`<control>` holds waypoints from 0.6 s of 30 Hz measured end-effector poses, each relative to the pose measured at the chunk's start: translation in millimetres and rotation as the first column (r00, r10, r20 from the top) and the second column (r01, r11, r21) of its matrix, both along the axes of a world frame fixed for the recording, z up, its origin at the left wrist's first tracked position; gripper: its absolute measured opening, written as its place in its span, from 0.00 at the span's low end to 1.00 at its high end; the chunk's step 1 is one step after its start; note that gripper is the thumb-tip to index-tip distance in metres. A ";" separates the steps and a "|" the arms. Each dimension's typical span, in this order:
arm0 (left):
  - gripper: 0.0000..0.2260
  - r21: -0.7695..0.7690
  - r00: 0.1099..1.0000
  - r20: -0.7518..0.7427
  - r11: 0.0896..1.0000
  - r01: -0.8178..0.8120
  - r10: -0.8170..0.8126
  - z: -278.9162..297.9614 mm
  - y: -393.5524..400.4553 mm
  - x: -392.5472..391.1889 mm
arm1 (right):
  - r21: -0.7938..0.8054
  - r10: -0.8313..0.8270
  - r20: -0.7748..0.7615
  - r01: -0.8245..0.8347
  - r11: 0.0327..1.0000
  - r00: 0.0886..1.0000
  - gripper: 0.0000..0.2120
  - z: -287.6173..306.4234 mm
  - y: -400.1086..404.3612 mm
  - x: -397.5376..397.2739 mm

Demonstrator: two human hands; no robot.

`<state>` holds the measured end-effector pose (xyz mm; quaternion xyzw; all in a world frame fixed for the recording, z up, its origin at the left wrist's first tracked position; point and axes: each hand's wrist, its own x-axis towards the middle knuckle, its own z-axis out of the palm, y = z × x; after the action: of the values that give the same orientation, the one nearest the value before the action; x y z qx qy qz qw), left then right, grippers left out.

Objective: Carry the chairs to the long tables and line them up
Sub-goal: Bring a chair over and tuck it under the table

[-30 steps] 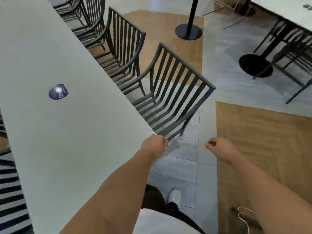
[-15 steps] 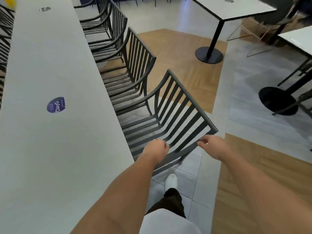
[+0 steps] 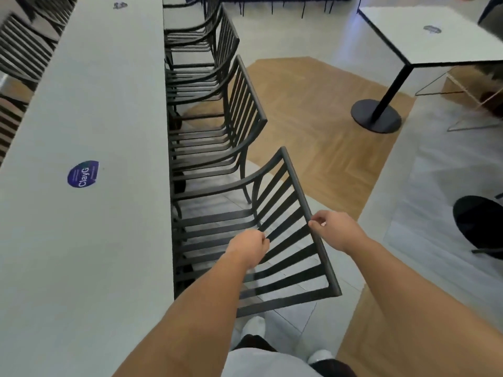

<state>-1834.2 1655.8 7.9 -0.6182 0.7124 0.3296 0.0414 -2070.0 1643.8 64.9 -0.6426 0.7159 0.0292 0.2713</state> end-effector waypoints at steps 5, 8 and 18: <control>0.14 0.015 0.990 0.003 0.990 -0.143 0.143 -15.4 -17.4 -23.8 | 0.039 0.145 0.036 -0.147 0.988 0.989 0.16 -18.6 -53.0 -25.2; 0.13 0.005 0.969 0.024 0.969 -0.247 0.247 -20.7 -27.5 -49.6 | 0.040 0.271 0.047 -0.273 0.961 0.961 0.17 -29.3 -86.6 -45.3; 0.15 0.053 0.794 0.060 0.792 -0.608 0.605 -21.2 -19.0 -167.5 | 0.077 0.643 0.031 -0.643 0.762 0.766 0.17 -37.2 -170.3 -118.5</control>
<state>-2001.7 1636.8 -13.3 -0.8184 0.4639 0.3378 -0.0309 -2188.5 1473.5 27.7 -0.8370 0.4505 0.1493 0.2724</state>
